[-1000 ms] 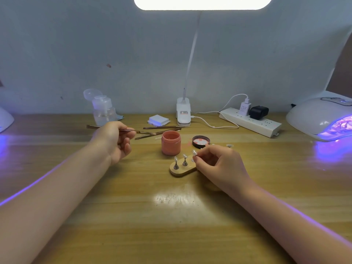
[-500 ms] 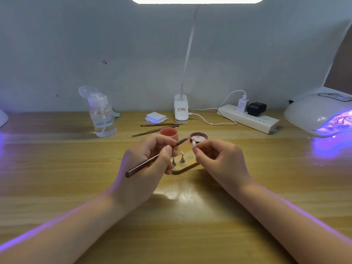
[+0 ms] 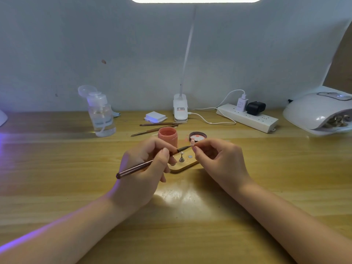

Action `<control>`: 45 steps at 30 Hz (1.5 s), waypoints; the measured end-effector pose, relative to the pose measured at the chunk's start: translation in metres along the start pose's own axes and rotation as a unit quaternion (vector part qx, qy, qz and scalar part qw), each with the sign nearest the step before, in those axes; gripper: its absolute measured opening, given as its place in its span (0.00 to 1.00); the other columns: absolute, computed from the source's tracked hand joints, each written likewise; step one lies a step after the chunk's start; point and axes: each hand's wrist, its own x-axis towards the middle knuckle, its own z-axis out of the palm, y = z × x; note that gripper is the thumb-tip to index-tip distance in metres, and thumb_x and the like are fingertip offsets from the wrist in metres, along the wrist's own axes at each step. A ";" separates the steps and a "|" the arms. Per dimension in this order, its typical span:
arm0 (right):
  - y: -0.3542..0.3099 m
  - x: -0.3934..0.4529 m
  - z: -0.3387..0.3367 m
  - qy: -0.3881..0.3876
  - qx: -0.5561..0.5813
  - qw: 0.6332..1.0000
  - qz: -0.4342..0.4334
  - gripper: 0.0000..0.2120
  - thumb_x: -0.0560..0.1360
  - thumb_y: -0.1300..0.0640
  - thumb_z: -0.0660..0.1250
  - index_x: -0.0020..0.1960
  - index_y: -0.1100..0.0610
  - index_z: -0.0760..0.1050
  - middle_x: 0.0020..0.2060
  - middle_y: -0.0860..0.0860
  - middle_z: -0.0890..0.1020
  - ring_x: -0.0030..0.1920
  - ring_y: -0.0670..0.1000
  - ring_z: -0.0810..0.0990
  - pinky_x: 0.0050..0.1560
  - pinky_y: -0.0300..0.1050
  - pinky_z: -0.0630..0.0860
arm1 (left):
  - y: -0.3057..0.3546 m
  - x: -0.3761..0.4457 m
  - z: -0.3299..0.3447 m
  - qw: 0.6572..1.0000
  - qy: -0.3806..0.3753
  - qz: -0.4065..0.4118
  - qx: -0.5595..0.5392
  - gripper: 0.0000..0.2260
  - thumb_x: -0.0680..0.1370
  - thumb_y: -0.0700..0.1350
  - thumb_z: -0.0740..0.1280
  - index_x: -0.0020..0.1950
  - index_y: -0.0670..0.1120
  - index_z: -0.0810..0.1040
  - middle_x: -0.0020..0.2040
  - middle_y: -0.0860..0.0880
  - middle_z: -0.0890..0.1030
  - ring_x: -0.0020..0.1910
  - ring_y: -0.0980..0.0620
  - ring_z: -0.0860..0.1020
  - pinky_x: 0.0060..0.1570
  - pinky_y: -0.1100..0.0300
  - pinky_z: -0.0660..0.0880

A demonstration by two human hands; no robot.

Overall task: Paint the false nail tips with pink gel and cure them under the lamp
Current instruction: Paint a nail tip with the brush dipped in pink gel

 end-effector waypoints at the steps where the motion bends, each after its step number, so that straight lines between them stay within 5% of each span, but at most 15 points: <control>1: 0.000 0.000 0.000 0.000 0.002 1.000 0.001 0.03 0.72 0.63 0.72 0.45 0.59 0.84 0.36 0.50 0.84 0.36 0.46 0.82 0.41 0.46 0.79 | 0.000 0.000 0.000 1.000 0.003 0.004 0.003 0.09 0.75 0.51 0.62 0.46 0.51 0.81 0.39 0.48 0.83 0.32 0.53 0.78 0.27 0.60 0.75; 11: 0.001 0.000 -0.001 -0.003 0.005 1.000 0.003 0.04 0.72 0.63 0.72 0.46 0.59 0.84 0.37 0.50 0.84 0.37 0.46 0.82 0.42 0.46 0.79 | 0.005 -0.002 0.003 0.998 -0.001 0.039 0.055 0.08 0.76 0.49 0.61 0.47 0.50 0.79 0.39 0.54 0.83 0.38 0.59 0.80 0.34 0.73 0.70; 20: -0.001 0.000 -0.001 -0.008 0.006 1.000 0.006 0.04 0.72 0.63 0.72 0.46 0.60 0.84 0.37 0.51 0.84 0.37 0.47 0.82 0.42 0.46 0.79 | 0.006 -0.002 0.003 0.998 0.016 0.030 0.058 0.08 0.75 0.49 0.62 0.45 0.48 0.80 0.38 0.53 0.83 0.36 0.61 0.78 0.36 0.73 0.70; 24: -0.001 0.000 -0.001 -0.008 0.006 1.000 0.005 0.03 0.72 0.63 0.72 0.46 0.61 0.84 0.36 0.51 0.84 0.37 0.46 0.81 0.42 0.44 0.78 | 0.004 0.000 0.005 0.998 0.019 0.000 0.055 0.07 0.77 0.44 0.63 0.49 0.48 0.81 0.42 0.51 0.84 0.43 0.56 0.81 0.41 0.70 0.73; 28: -0.001 0.000 -0.001 -0.007 0.000 1.000 0.003 0.03 0.72 0.63 0.72 0.46 0.60 0.84 0.36 0.51 0.84 0.36 0.46 0.81 0.41 0.44 0.78 | 0.007 -0.001 0.004 0.999 0.014 0.019 0.044 0.09 0.74 0.47 0.62 0.44 0.47 0.80 0.35 0.53 0.83 0.35 0.61 0.78 0.36 0.74 0.69; 33: -0.001 -0.001 -0.001 -0.008 -0.003 1.000 0.003 0.04 0.72 0.63 0.72 0.46 0.60 0.84 0.36 0.50 0.84 0.36 0.46 0.81 0.42 0.45 0.78 | 0.005 0.000 0.005 0.999 0.022 -0.003 0.049 0.08 0.77 0.44 0.62 0.49 0.47 0.81 0.42 0.51 0.84 0.44 0.56 0.81 0.41 0.71 0.72; 38: -0.001 -0.001 -0.001 -0.003 -0.005 1.000 0.000 0.03 0.72 0.63 0.72 0.45 0.59 0.84 0.36 0.50 0.84 0.37 0.46 0.81 0.41 0.44 0.78 | 0.007 -0.001 0.004 0.999 0.009 0.010 0.031 0.10 0.71 0.49 0.60 0.43 0.46 0.80 0.36 0.51 0.83 0.36 0.60 0.79 0.36 0.73 0.70; 45: -0.001 -0.001 0.000 -0.004 -0.019 1.000 -0.023 0.03 0.72 0.63 0.72 0.45 0.60 0.84 0.36 0.50 0.84 0.36 0.46 0.81 0.41 0.45 0.78 | 0.004 0.000 0.004 0.998 -0.003 -0.011 0.059 0.06 0.75 0.46 0.63 0.47 0.49 0.80 0.41 0.53 0.84 0.43 0.55 0.81 0.41 0.66 0.74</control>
